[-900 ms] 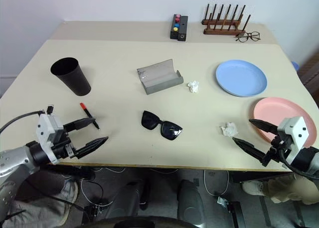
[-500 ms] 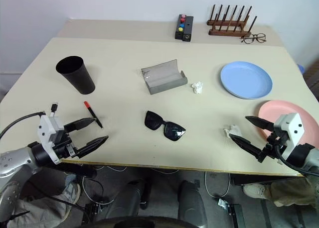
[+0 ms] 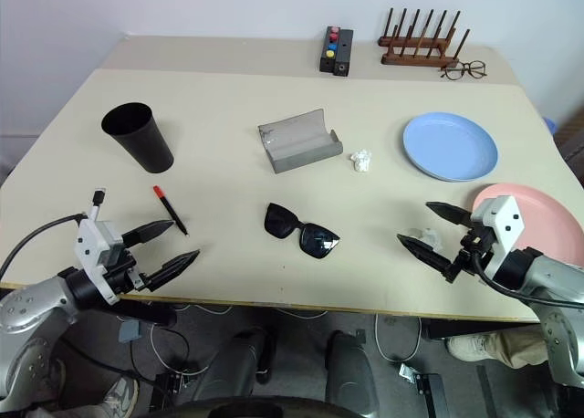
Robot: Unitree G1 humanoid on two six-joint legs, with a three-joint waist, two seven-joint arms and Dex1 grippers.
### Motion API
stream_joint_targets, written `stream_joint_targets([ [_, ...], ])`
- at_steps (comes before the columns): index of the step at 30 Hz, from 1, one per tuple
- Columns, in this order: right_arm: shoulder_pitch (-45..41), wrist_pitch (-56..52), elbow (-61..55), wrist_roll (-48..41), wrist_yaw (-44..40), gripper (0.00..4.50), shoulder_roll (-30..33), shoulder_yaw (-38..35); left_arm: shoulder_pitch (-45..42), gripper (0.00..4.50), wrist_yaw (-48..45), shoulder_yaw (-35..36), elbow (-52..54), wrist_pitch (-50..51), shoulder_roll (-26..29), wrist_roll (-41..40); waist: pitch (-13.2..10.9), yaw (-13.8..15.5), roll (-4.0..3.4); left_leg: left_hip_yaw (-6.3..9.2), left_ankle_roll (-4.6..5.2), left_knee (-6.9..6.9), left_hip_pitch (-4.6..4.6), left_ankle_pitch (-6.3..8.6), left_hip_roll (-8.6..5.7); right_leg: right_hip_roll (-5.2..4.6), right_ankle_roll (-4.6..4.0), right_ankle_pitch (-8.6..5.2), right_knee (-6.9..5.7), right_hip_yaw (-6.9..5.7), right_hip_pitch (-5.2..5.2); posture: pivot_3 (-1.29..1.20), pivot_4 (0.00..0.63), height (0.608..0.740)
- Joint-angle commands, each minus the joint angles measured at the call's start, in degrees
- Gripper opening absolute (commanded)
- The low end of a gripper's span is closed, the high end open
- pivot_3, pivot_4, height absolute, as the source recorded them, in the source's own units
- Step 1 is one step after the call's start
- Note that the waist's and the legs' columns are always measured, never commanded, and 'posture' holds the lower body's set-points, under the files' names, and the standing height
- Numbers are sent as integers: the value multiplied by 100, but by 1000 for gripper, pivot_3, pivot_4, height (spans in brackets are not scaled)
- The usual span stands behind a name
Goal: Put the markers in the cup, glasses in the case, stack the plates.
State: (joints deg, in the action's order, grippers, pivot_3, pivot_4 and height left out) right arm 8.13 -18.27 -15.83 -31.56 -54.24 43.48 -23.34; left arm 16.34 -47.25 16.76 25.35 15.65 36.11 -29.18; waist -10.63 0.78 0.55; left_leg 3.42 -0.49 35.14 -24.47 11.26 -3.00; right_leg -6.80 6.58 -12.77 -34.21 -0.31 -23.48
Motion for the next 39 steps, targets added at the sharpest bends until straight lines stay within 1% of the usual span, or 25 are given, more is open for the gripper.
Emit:
stream_joint_targets([
  [1, -62, 166, -198, 11, 13, 4500, -54, 33, 81, 4206, -43, 249, -40, -216, 66, 59, 0, 3, 0, 0, 0, 0, 0, 0, 0, 0, 0, 0, 0, 0, 0, 0, 150, 740],
  [4, -202, 140, -236, -76, -115, 4500, 31, 111, -63, 4206, 15, 320, -85, -128, 93, -35, -1, 2, 1, 1, 0, 0, -1, 0, 0, 0, 0, 0, 0, 0, 0, 0, 150, 740],
  [6, -422, 206, -100, -125, -359, 4500, 95, 231, -239, 4206, 224, 189, -151, -57, -39, 13, 0, -3, -1, 1, 0, 2, 1, 0, 0, 0, 0, 0, -2, 0, 1, 0, 150, 740],
  [8, -778, 267, 58, -159, -683, 4500, 181, 423, -445, 4206, 539, 53, -30, 206, -258, -134, 0, -4, -1, 0, 0, 3, 3, 0, 0, 0, 1, 1, -4, -1, 3, 0, 150, 740],
  [10, -1228, 335, 287, -129, -1032, 4500, 213, 733, -714, 4206, 912, -5, 28, 608, -580, -494, 0, -9, 0, -1, 3, 5, 5, -2, 0, 2, 4, 3, -4, -1, 5, 0, 150, 740],
  [13, -1945, 413, 577, -18, -1522, 4500, 183, 1302, -1210, 4206, 1558, -43, 44, 1026, -989, -722, -2, -6, 4, 1, 17, 9, 6, -10, -1, 7, 18, 10, -10, -3, 4, 0, 150, 740],
  [16, -2744, 494, 1034, 128, -1953, 4500, -22, 1939, -1708, 4206, 2158, -76, 60, 1518, -1326, -1025, -2, -7, 5, 3, 18, 15, 7, -12, -1, 11, 22, 13, -20, -4, 4, 0, 150, 740],
  [18, -3433, 627, 1583, 358, -2116, 4500, -367, 2394, -2051, 4206, 2702, -126, 156, 1861, -1547, -1160, -2, -16, 7, 3, 18, 22, 9, -13, -3, 13, 28, 16, -23, -4, 7, 0, 150, 740],
  [20, -3979, 717, 2026, 507, -2244, 4500, -684, 2689, -2337, 4206, 3250, -67, 319, 2250, -1713, -1401, -4, -25, 10, 3, 18, 29, 11, -13, -5, 15, 35, 20, -26, -4, 9, 0, 150, 740],
  [22, -4292, 848, 2330, 617, -2380, 4500, -869, 2833, -2511, 4206, 3709, 10, 454, 2584, -1792, -1527, -5, -15, 11, 4, 18, 31, 10, -13, -5, 16, 51, 29, -30, -4, 8, 0, 150, 740],
  [26, -4878, 1036, 2848, 754, -2562, 4500, -1302, 3065, -2855, 4206, 5273, 307, 812, 3491, -2026, -1756, -7, -11, 14, 11, 17, 33, 9, -13, -15, 12, 63, 36, -42, -2, 6, 0, 150, 740],
  [31, -5217, 1345, 3497, 966, -2678, 4500, -1632, 3139, -3320, 4206, 7165, 695, 1212, 4647, -2521, -1889, -8, -3, 16, 16, 13, 48, 10, -14, -22, 13, 66, 35, -72, -2, 4, 0, 150, 740],
  [35, -5382, 1561, 3942, 1091, -2774, 4500, -1839, 3164, -3795, 4206, 8036, 897, 1405, 5405, -2792, -1912, -8, -14, 17, 17, 8, 60, 10, -15, -30, 14, 67, 35, -90, -2, 2, 0, 150, 740],
  [39, -5581, 1832, 4366, 1233, -2852, 4500, -2125, 3213, -4184, 4206, 8659, 1209, 1247, 5790, -3167, -1693, -8, -28, 17, 17, -3, 59, 13, -22, -30, 24, 67, 35, -94, -2, 1, 0, 150, 740],
])
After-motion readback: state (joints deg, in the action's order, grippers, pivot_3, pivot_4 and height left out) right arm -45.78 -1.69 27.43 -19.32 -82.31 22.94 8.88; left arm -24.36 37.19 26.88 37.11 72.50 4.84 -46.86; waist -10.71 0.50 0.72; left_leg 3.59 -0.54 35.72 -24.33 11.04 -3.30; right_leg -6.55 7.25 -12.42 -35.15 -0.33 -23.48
